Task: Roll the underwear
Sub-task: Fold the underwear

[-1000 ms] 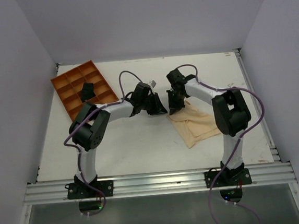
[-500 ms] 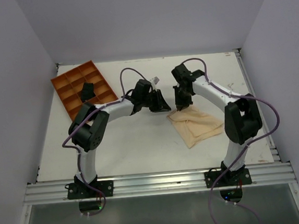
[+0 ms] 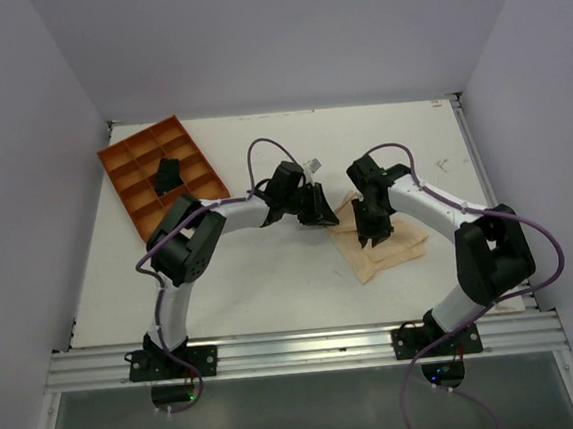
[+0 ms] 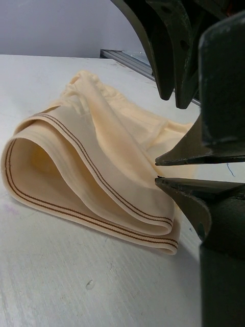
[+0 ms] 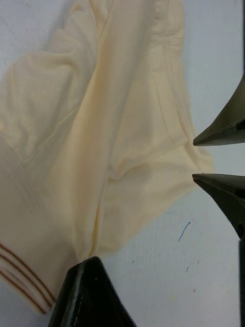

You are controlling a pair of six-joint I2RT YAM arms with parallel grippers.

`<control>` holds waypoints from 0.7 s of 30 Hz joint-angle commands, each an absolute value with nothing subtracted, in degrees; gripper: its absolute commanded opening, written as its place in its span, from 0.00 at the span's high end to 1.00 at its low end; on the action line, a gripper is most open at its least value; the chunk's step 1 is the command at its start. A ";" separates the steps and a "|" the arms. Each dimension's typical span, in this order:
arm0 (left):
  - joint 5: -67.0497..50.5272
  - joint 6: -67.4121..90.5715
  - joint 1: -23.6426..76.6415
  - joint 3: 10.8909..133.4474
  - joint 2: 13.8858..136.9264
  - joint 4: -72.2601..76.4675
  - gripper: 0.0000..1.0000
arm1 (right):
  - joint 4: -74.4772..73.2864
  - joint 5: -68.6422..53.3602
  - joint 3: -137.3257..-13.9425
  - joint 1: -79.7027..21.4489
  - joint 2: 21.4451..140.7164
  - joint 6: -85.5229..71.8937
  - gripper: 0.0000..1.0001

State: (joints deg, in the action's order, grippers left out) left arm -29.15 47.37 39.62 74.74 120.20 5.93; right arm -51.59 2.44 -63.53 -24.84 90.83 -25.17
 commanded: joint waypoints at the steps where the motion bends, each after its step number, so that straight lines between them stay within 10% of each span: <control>1: -28.56 45.36 39.55 74.09 121.02 7.38 0.81 | -50.27 3.78 -61.79 -24.79 89.12 -23.20 0.68; 21: -26.28 42.54 38.67 74.53 124.45 4.39 0.81 | -46.93 4.75 -59.24 -24.87 95.27 -20.74 0.68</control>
State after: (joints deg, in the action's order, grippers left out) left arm -28.36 45.21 39.48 74.41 122.74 5.52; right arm -48.16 3.70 -58.37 -24.84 94.54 -21.91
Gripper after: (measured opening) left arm 0.188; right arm 0.320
